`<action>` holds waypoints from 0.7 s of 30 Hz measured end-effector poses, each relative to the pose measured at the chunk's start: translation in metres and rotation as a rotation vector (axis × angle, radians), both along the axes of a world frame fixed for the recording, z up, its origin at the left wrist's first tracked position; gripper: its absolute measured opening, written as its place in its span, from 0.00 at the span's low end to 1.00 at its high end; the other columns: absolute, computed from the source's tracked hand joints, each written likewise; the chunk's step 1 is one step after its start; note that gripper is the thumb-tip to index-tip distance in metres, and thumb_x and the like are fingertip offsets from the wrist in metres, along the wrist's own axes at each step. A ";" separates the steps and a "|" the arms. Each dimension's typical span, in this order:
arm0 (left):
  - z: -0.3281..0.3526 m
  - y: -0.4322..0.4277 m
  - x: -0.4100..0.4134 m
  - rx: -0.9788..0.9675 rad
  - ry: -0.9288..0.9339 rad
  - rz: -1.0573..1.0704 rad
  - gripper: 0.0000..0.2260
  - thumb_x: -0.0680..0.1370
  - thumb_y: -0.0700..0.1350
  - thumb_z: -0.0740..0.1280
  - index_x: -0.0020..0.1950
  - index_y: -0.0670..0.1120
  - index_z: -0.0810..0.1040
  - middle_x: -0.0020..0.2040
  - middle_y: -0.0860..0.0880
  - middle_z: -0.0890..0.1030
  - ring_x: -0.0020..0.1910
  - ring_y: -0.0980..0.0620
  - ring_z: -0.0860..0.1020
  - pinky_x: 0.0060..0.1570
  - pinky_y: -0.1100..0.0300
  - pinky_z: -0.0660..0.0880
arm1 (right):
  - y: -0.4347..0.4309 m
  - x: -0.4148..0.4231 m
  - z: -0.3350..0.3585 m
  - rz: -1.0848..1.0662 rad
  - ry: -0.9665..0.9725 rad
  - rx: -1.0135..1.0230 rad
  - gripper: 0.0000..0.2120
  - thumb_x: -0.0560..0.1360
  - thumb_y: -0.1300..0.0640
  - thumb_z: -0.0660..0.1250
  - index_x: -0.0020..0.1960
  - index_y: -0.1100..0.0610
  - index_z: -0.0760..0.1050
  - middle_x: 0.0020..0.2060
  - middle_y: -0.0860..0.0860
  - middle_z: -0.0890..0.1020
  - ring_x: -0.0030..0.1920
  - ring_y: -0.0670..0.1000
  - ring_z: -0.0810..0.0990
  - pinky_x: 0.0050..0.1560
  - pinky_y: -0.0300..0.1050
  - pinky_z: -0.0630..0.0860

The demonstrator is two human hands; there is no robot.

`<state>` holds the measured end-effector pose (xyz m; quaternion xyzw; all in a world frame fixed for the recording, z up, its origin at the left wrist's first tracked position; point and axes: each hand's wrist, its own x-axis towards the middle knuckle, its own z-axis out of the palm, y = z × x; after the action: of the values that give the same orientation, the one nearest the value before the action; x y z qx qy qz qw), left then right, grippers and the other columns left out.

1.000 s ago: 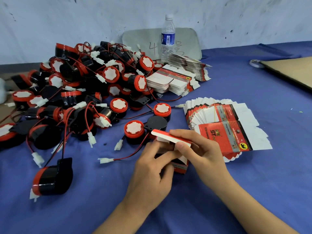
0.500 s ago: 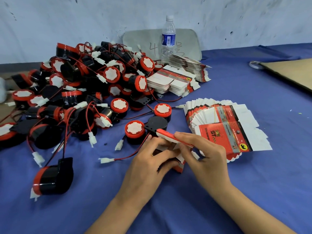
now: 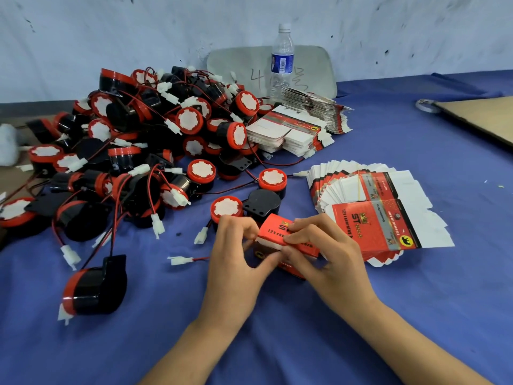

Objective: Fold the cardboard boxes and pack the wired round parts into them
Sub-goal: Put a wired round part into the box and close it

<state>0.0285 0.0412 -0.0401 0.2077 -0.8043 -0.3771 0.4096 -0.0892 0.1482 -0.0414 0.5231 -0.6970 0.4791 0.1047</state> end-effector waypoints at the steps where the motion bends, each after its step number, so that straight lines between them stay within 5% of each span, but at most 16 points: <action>1: 0.001 -0.004 0.001 0.013 -0.012 -0.008 0.22 0.68 0.40 0.78 0.50 0.58 0.70 0.47 0.55 0.71 0.49 0.61 0.73 0.48 0.75 0.71 | 0.000 0.000 0.000 -0.008 0.020 0.005 0.08 0.71 0.56 0.71 0.45 0.61 0.81 0.47 0.53 0.81 0.50 0.52 0.81 0.43 0.47 0.81; 6: 0.005 -0.017 0.003 0.102 -0.048 -0.109 0.12 0.71 0.34 0.74 0.47 0.50 0.81 0.49 0.52 0.76 0.52 0.60 0.77 0.48 0.71 0.75 | -0.001 -0.001 -0.001 -0.019 0.076 -0.015 0.09 0.72 0.55 0.70 0.43 0.62 0.82 0.46 0.55 0.82 0.47 0.55 0.83 0.42 0.50 0.81; 16: 0.003 -0.027 0.004 0.187 -0.037 -0.199 0.07 0.73 0.35 0.72 0.42 0.47 0.83 0.52 0.56 0.77 0.55 0.58 0.77 0.48 0.70 0.75 | 0.006 -0.006 -0.001 0.084 0.137 0.023 0.11 0.71 0.56 0.71 0.50 0.60 0.84 0.53 0.54 0.84 0.57 0.53 0.81 0.57 0.49 0.79; 21: 0.003 -0.028 0.006 0.158 -0.040 -0.204 0.06 0.74 0.35 0.71 0.43 0.45 0.83 0.53 0.55 0.77 0.56 0.58 0.77 0.49 0.69 0.76 | 0.009 -0.009 -0.004 0.108 0.249 0.113 0.14 0.71 0.57 0.72 0.56 0.59 0.83 0.57 0.54 0.82 0.62 0.57 0.78 0.59 0.60 0.77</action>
<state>0.0340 0.0135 -0.0372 0.1638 -0.7972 -0.4748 0.3351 -0.0981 0.1569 -0.0449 0.6204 -0.6753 0.3753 0.1346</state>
